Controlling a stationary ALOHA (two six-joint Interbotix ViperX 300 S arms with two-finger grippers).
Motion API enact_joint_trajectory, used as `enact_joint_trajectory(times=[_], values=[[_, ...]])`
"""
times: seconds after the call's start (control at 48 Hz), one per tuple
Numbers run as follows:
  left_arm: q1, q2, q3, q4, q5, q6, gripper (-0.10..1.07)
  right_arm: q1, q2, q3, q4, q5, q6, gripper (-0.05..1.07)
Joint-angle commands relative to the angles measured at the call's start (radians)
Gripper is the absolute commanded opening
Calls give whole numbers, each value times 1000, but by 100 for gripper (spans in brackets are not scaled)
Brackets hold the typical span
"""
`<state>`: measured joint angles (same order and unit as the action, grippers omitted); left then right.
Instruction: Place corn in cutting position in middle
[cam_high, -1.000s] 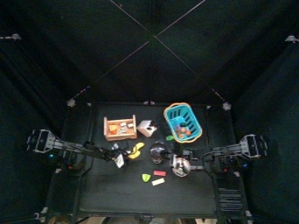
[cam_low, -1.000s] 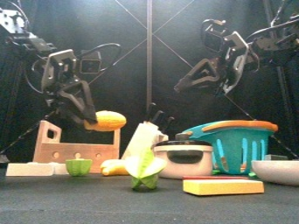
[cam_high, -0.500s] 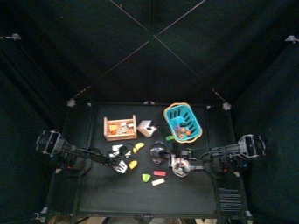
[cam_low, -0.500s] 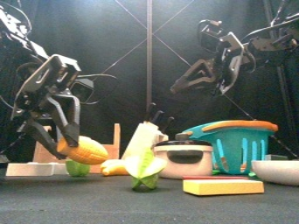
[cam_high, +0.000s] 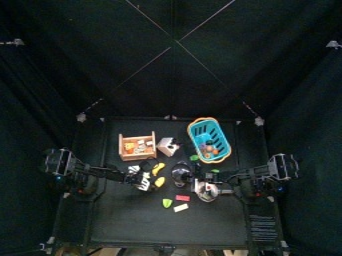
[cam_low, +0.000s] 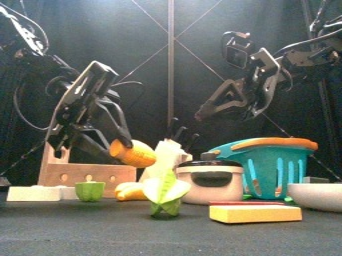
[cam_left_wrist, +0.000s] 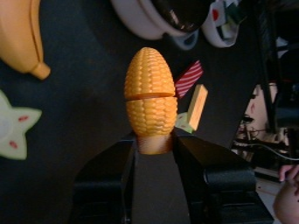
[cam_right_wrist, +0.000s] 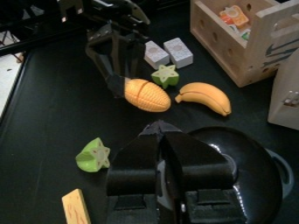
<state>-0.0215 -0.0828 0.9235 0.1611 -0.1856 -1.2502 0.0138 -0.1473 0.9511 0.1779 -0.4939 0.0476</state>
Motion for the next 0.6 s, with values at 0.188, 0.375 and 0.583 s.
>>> enact_joint_trajectory(times=[0.188, 0.375, 0.583], values=[[5, 66, 34, -189, -127, 81, 32, 2, -8, -25, 2, -5, -2, 31], [-52, 98, 40, -357, -186, 198, 42, 2, -3, -34, 2, -5, -2, 31], [-107, 103, 40, -509, -190, 291, 64, 0, 3, -40, -2, -5, -2, 31]])
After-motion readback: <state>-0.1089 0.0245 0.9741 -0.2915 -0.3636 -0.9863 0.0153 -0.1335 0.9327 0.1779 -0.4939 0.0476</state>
